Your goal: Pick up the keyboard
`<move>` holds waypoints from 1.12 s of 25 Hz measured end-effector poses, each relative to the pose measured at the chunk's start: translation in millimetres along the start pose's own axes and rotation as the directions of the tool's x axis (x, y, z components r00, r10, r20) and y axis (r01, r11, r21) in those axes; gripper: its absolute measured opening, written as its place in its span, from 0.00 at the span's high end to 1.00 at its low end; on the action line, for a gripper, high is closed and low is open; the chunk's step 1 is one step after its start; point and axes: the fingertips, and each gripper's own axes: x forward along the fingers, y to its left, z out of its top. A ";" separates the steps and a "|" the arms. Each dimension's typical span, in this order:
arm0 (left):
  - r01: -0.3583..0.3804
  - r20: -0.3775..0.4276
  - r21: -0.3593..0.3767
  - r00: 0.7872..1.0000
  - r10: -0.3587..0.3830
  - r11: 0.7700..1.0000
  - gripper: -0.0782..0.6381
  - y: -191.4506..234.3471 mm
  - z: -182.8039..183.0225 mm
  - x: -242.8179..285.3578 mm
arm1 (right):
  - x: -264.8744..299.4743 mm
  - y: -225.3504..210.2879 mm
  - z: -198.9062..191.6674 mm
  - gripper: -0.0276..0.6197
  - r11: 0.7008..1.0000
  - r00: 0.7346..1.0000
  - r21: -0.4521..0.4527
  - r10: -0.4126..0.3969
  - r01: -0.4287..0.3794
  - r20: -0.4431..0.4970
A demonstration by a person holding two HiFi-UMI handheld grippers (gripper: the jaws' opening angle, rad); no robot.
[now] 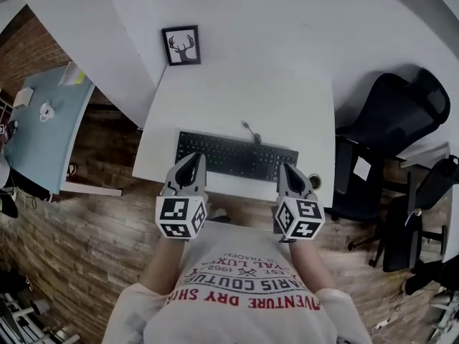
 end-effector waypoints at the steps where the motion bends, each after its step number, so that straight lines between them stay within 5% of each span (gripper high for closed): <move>1: 0.021 -0.012 0.007 1.000 -0.021 1.000 0.84 6.1 -1.0 8.3 | 6.0 -1.2 -2.8 0.92 1.000 1.000 0.009 -0.019 0.019 -0.010; 11: 0.100 -0.142 -0.027 0.984 -0.103 0.995 0.84 59.6 -49.0 50.8 | 39.7 -4.5 -31.4 0.92 0.997 0.995 -0.012 -0.077 0.076 -0.066; 16: 0.121 -0.207 0.028 0.972 -0.113 0.992 0.84 67.7 -70.3 65.1 | 53.8 -19.5 -49.0 0.92 0.998 0.992 0.063 -0.015 0.023 -0.125; 23: 0.021 -0.280 -0.036 0.960 -0.030 0.999 0.84 116.2 -97.6 91.2 | 74.2 -65.7 -70.7 0.91 0.985 0.977 0.150 -0.050 0.082 -0.209; 25: -0.012 -0.294 -0.046 0.956 -0.002 0.999 0.83 131.7 -105.9 99.1 | 81.9 -78.7 -79.0 0.75 0.979 0.970 0.177 -0.057 0.100 -0.235; 28: -0.027 -0.347 -0.071 0.938 0.001 0.997 0.77 145.3 -125.5 102.3 | 88.5 -91.2 -93.0 0.67 0.975 0.960 0.194 -0.053 0.110 -0.274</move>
